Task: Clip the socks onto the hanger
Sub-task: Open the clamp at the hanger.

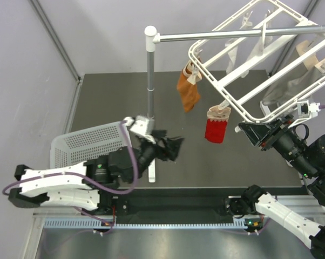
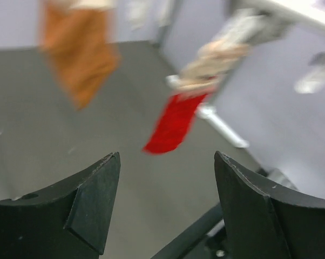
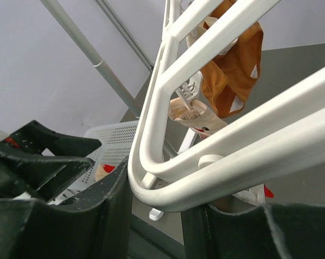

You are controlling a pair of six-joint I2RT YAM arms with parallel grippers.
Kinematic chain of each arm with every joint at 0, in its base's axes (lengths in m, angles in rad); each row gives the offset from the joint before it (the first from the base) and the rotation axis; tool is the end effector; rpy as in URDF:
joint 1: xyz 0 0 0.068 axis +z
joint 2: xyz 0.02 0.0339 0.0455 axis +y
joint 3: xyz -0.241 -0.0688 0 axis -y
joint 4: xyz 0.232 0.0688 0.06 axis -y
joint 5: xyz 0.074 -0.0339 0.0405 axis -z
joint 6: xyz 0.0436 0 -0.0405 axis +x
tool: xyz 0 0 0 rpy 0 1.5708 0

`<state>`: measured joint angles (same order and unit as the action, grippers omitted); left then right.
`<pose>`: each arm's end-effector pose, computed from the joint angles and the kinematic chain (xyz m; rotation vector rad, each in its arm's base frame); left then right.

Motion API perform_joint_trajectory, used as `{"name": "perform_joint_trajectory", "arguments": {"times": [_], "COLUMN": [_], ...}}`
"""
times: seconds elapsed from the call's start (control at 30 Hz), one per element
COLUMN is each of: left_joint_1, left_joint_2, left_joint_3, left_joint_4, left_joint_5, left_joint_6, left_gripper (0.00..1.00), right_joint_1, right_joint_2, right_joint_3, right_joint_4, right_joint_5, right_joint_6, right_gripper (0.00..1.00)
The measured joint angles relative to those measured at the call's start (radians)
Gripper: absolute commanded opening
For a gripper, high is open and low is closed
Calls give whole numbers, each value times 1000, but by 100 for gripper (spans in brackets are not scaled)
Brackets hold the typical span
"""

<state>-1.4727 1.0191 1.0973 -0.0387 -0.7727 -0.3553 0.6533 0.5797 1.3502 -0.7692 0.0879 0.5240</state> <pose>0.0524 -0.2214 0.4008 0.2533 1.5862 -0.8513 0.0504 0.0337 0.4503 -0.0337 1.6344 0.8482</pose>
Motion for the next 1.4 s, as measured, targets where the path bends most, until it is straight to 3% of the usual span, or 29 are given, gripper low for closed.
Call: {"name": "perform_joint_trajectory", "arguments": {"times": [0.2, 0.37, 0.5, 0.67, 0.83, 0.97, 1.23, 1.4], "left_joint_1": [26, 28, 29, 29, 29, 29, 31, 39], "left_joint_2": [-302, -457, -290, 81, 272, 412, 521, 542], "left_joint_3": [-225, -406, -337, -48, 8, 87, 225, 278], "left_joint_4": [-415, -233, -20, 167, 399, 486, 554, 562], "left_joint_5": [-228, -84, 106, 241, 357, 437, 484, 500], "left_joint_6": [-381, -270, -69, 175, 433, 587, 734, 777], "left_gripper": [74, 79, 80, 81, 83, 83, 77, 58], "right_joint_1": [0, 0, 0, 0, 0, 0, 0, 0], "right_joint_2": [-9, -10, -11, -23, -25, -25, -28, -30], "right_joint_3": [-13, -16, -16, -16, -15, -14, -14, -14], "right_joint_4": [7, 6, 5, 2, 2, 0, -2, -2], "right_joint_5": [2, -3, -3, -4, -8, -13, -14, -18], "right_joint_6": [-8, -9, -7, -3, 5, 9, 12, 12], "right_gripper": [0, 0, 0, 0, 0, 0, 0, 0]}}
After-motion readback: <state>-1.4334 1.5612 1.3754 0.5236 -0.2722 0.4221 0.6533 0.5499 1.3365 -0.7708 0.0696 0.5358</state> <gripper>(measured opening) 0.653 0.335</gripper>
